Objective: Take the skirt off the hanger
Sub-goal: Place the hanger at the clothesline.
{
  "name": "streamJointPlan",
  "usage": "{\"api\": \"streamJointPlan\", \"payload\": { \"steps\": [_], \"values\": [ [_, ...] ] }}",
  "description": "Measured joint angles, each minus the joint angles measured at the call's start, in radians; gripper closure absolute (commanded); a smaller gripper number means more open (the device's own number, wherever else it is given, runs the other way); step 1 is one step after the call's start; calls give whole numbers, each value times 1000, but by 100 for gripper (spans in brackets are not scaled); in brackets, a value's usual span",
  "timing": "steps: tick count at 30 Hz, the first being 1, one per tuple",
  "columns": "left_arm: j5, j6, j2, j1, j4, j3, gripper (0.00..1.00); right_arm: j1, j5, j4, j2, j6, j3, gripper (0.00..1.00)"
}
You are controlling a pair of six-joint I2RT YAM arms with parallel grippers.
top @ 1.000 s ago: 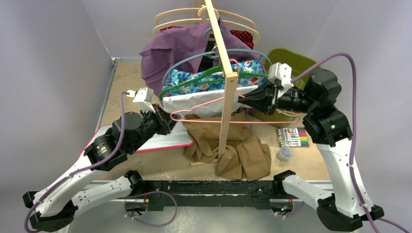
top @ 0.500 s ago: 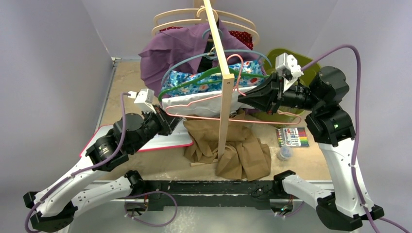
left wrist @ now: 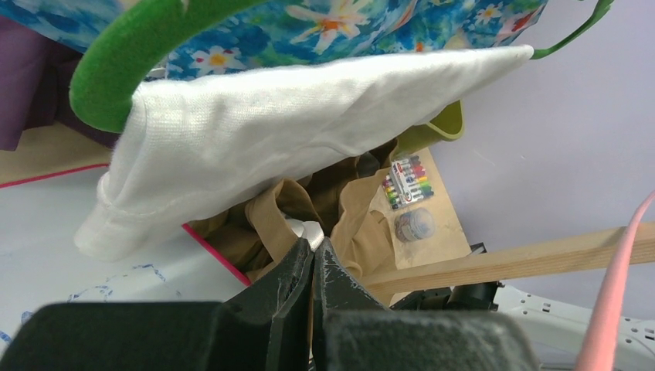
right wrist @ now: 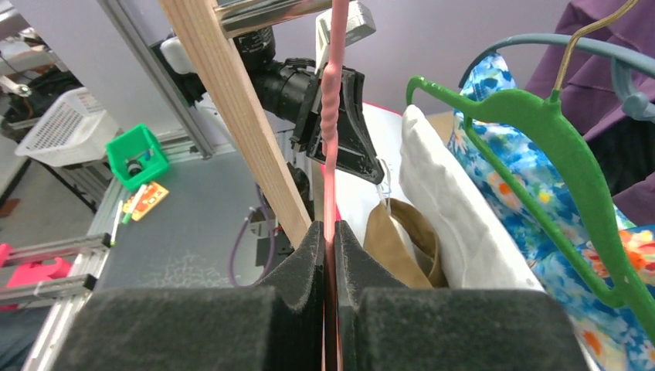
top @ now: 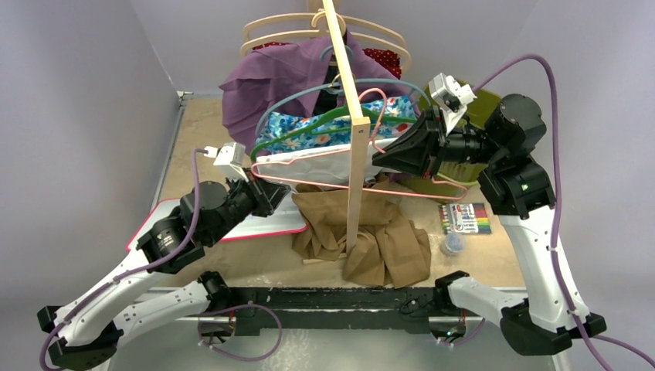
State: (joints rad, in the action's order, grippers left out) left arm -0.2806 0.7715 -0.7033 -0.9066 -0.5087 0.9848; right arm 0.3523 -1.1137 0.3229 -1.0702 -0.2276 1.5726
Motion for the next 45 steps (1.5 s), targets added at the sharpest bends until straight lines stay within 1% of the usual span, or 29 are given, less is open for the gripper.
{"api": "streamJointPlan", "payload": {
  "steps": [6,9,19,28,32,34,35,37,43,45],
  "values": [
    [0,4,-2,0,1,-2,100,0,-59,-53,-26,-113,-11,100],
    [0,5,-2,0,12,-8,100,0,-72,-50,-41,-155,-11,100],
    [-2,13,-8,0,34,-34,100,0,-28,-52,-77,-300,-37,100],
    [-3,13,-8,0,37,-34,100,0,-42,-200,-79,-431,-68,100],
    [-3,13,-11,0,40,-34,100,0,-49,-314,-69,-467,-115,100],
    [-3,13,-13,0,45,-34,100,0,-56,-373,-65,-460,-136,100],
    [-2,13,-15,0,48,-34,100,0,-62,-442,-58,-448,-163,100],
    [-2,13,-20,0,52,-34,100,0,-68,-489,-54,-445,-182,100],
    [-1,13,-23,0,53,-34,100,0,-87,-836,-75,-479,-291,100],
    [-3,13,-19,0,51,-34,100,0,-84,-926,-83,-481,-325,100]
  ]
}}
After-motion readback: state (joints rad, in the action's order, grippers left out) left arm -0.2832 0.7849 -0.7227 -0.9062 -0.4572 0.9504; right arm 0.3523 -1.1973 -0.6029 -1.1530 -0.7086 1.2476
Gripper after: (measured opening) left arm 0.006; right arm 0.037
